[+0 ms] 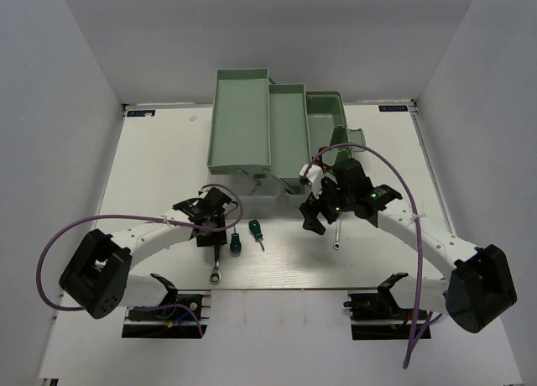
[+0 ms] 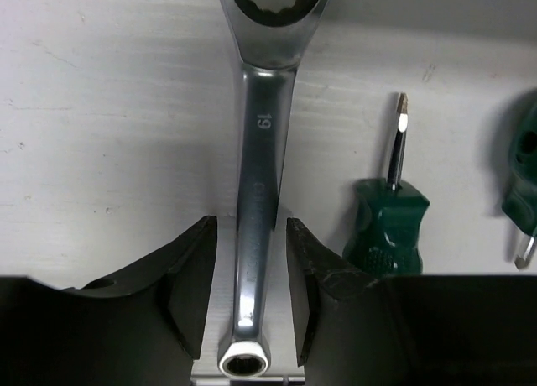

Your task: Sort the tools into containers

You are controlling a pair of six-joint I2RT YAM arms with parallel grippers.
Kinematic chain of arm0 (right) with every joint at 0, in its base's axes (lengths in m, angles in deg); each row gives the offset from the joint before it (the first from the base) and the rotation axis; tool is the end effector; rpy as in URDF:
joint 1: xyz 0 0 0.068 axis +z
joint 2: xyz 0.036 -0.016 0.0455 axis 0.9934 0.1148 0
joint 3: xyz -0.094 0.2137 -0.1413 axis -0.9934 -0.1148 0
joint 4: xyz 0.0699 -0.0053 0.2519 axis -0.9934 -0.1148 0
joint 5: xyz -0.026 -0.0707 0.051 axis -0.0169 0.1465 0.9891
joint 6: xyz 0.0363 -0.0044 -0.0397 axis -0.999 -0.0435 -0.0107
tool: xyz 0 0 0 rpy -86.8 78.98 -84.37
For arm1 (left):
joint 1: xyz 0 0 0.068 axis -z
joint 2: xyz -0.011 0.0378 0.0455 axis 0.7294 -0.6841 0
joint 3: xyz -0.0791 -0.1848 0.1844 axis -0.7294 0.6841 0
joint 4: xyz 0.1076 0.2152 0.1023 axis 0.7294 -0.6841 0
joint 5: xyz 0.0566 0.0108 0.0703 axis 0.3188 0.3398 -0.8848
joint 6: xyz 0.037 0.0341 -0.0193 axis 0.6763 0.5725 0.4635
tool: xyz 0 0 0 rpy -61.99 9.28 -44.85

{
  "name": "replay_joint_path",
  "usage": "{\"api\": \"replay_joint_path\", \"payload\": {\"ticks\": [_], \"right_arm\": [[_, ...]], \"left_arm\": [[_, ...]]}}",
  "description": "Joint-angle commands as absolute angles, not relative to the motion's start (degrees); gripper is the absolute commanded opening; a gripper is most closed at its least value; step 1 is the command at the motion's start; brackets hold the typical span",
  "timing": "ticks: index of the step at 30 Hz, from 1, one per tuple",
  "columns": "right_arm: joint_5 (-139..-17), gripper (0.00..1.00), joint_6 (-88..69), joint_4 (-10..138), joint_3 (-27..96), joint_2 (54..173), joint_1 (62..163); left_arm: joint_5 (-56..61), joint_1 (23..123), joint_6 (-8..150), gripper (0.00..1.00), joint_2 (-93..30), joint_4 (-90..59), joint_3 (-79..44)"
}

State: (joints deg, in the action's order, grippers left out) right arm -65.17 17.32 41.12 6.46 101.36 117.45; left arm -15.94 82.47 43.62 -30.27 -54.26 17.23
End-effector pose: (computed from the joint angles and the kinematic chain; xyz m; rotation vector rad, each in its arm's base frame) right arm 0.2008 0.1508 0.2490 -1.2254 2.0199 0.5461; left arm 0.1752 -0.1180 0.1623 -0.1166 2.8110 -0.0418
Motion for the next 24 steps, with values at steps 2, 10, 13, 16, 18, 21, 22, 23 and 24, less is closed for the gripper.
{"api": "replay_joint_path", "payload": {"ticks": [2, 10, 13, 16, 18, 21, 22, 23, 24], "right_arm": [[-63.0, 0.91, 16.53, 42.15, 6.06, 99.58, 116.11], [-62.39, 0.91, 15.92, 41.97, 5.71, 97.83, 114.79], [-63.61, 0.91, 14.26, 42.06, 5.8, 96.68, 113.73], [-66.51, 0.82, 10.74, 39.35, 7.46, 96.42, 112.5], [-66.17, 0.35, 10.73, 38.64, 7.99, 96.33, 111.8], [-66.17, 0.0, 9.5, 38.28, 8.0, 95.02, 110.57], [-66.17, 0.0, 9.5, 38.28, 8.08, 94.49, 110.3], [-66.25, 0.0, 9.15, 38.45, 7.91, 94.4, 109.87], [-66.6, 0.0, 8.98, 38.54, 7.91, 94.14, 109.69]], "left_arm": [[-22.61, 84.71, 41.1, 0.49, -31.1, -51.72, 18.6], [-23.66, 87.88, 38.03, 0.29, -35.66, -48.82, 21.15], [-24.2, 89.11, 37.49, 0.09, -36.19, -49.87, 21.77], [-24.2, 90.16, 35.83, 0.0, -33.13, -52.76, 21.77], [-24.2, 90.95, 35.21, 0.0, -30.67, -54.96, 21.77], [-24.2, 92.0, 33.63, 0.0, -21.47, -60.49, 20.29], [-23.41, 92.01, 33.62, 0.0, -19.52, -61.55, 19.41], [-23.41, 92.7, 33.62, 0.0, -17.93, -64.26, 18.62], [-22.8, 92.71, 32.93, 0.0, -16.61, -65.68, 17.74]]}}
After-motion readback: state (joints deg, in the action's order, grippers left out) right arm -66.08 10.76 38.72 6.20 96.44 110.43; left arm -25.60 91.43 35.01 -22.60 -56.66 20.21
